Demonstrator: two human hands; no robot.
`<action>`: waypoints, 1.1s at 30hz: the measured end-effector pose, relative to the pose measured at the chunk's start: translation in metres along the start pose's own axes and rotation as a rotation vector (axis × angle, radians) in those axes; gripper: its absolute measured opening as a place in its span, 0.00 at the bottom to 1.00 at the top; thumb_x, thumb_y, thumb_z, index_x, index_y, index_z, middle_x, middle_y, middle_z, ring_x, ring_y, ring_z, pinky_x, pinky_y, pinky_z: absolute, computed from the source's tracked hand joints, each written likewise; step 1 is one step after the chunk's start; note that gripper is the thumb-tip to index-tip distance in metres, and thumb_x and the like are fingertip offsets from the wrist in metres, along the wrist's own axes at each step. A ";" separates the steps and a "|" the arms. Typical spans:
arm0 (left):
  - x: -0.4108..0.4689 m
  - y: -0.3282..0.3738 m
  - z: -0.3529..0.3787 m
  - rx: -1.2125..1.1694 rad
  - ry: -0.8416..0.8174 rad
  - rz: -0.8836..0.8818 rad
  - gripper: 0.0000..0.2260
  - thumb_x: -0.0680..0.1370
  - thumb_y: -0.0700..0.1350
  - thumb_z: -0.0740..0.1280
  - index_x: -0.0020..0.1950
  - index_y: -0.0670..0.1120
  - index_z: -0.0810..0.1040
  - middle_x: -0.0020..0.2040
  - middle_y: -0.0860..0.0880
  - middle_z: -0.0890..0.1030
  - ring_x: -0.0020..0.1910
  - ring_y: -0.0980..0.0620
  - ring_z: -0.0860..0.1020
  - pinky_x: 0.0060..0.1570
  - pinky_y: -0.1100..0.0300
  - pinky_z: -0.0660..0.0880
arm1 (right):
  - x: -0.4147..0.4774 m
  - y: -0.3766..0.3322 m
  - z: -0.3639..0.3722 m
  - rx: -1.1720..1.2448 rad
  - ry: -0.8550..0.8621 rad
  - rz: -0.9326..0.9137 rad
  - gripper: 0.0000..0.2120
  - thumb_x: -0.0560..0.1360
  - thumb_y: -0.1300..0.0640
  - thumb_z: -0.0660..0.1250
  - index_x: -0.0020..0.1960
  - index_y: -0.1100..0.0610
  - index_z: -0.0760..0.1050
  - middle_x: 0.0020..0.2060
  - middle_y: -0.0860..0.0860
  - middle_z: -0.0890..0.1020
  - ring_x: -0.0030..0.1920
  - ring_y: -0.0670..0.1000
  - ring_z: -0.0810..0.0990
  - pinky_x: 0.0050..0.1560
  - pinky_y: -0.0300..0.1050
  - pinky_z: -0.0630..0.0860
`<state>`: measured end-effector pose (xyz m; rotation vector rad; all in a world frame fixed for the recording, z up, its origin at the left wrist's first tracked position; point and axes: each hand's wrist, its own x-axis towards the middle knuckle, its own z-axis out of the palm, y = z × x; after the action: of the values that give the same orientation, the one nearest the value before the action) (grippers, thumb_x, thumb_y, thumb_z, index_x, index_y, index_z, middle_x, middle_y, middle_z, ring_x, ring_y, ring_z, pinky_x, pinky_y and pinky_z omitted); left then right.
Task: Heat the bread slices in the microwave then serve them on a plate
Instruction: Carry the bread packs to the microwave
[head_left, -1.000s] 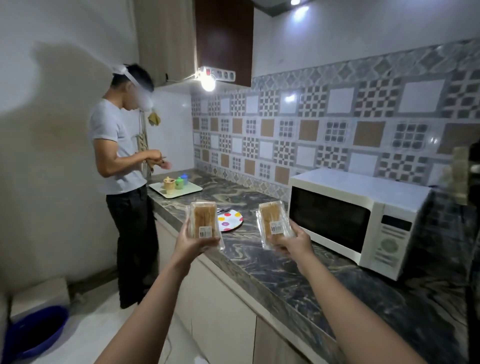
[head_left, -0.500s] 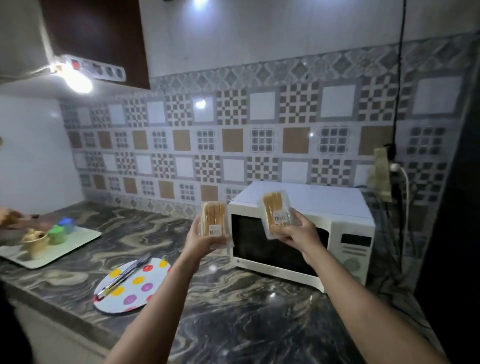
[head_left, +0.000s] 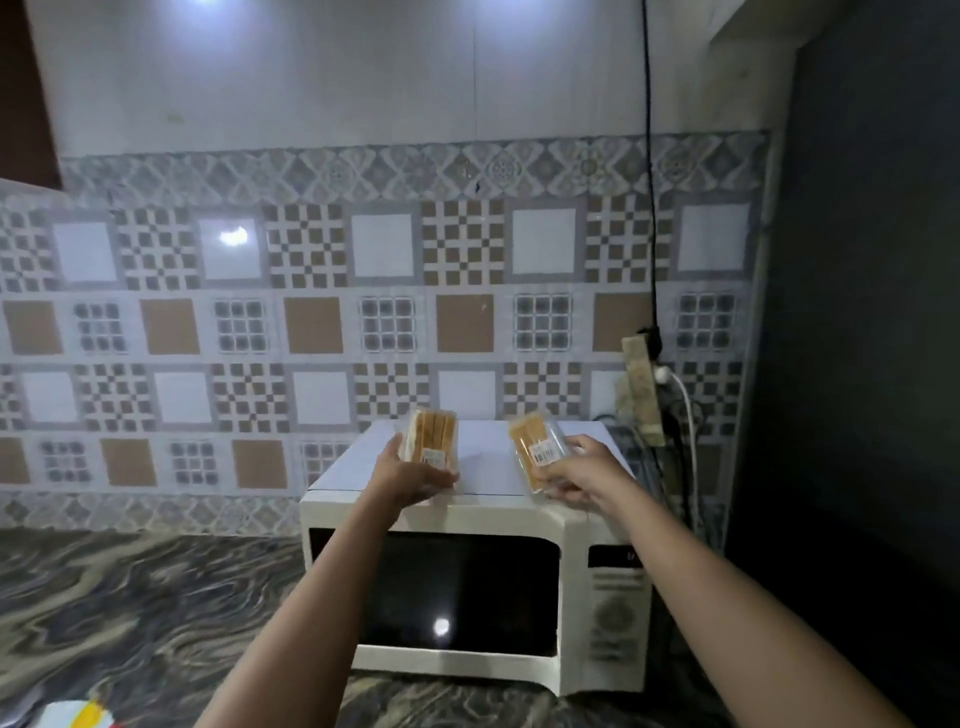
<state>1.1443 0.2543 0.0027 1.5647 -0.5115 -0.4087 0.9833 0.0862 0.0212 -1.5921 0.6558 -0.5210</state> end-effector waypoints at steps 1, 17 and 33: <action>0.007 -0.002 0.005 0.044 -0.010 0.000 0.31 0.65 0.33 0.75 0.65 0.45 0.68 0.57 0.43 0.76 0.56 0.43 0.77 0.47 0.51 0.80 | 0.005 0.000 -0.001 -0.025 0.004 0.001 0.33 0.65 0.69 0.74 0.66 0.57 0.67 0.56 0.58 0.79 0.38 0.52 0.81 0.24 0.36 0.74; 0.057 -0.016 0.023 0.445 -0.042 0.043 0.27 0.66 0.49 0.77 0.61 0.43 0.73 0.56 0.47 0.79 0.54 0.49 0.77 0.58 0.55 0.72 | 0.050 -0.001 0.004 -0.536 0.067 0.033 0.14 0.71 0.54 0.72 0.48 0.58 0.69 0.46 0.51 0.76 0.39 0.47 0.73 0.34 0.40 0.70; 0.047 -0.005 0.018 0.454 -0.131 0.042 0.18 0.70 0.45 0.74 0.58 0.43 0.75 0.53 0.47 0.79 0.49 0.52 0.75 0.53 0.61 0.70 | 0.056 0.002 0.019 -0.562 0.111 0.028 0.26 0.71 0.54 0.72 0.64 0.62 0.67 0.61 0.56 0.75 0.60 0.55 0.75 0.51 0.43 0.69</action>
<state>1.1742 0.2131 -0.0010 1.9671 -0.7768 -0.3811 1.0365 0.0623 0.0141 -2.0842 0.9656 -0.4250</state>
